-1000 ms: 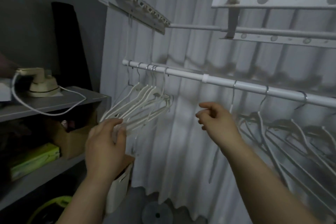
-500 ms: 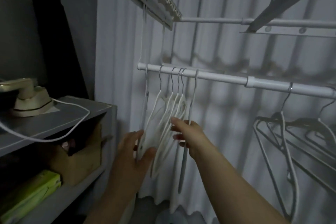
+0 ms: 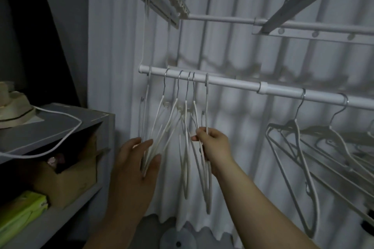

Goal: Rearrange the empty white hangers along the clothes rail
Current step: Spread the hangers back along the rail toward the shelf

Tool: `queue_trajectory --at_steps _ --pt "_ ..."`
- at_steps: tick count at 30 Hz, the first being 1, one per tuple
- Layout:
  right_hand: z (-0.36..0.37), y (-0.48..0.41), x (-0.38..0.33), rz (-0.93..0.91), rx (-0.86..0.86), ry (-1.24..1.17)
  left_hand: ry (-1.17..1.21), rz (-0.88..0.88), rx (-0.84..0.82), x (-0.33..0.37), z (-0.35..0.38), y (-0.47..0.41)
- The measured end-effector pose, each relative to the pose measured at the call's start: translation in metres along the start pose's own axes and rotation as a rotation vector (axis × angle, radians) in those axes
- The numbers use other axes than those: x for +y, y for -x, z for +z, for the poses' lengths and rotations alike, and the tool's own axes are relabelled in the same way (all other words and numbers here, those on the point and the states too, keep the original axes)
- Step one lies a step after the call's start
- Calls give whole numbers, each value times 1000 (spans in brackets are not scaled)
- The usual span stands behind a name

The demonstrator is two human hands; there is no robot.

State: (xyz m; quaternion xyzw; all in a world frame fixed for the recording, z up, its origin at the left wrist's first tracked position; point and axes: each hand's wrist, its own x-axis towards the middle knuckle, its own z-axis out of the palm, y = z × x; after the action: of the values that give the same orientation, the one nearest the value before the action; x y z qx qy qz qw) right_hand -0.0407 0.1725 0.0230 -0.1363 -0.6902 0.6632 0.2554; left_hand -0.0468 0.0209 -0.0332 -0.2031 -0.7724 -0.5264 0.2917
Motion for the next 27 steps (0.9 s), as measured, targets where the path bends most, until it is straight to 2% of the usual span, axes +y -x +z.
queue_trajectory --at_steps 5,10,12,15,18,20,23,27 --pt "-25 4 -6 -6 10 35 -105 402 -20 30 26 15" --pt "-45 7 -5 -23 29 63 -170 445 -62 40 47 28" --pt "-54 7 -3 -43 53 109 -252 382 -131 45 48 32" --pt "-67 10 -4 -72 84 153 -282 109 -255 62 44 36" --pt "-80 13 -8 -83 87 178 -347 89 -286 73 47 39" --pt "-89 14 -11 -105 94 198 -249 96 -294 84 52 41" --pt "-101 17 -17 -155 141 219 54 47 -254 99 62 46" --pt "-120 15 -22 -193 180 263 98 2 -270 104 79 44"
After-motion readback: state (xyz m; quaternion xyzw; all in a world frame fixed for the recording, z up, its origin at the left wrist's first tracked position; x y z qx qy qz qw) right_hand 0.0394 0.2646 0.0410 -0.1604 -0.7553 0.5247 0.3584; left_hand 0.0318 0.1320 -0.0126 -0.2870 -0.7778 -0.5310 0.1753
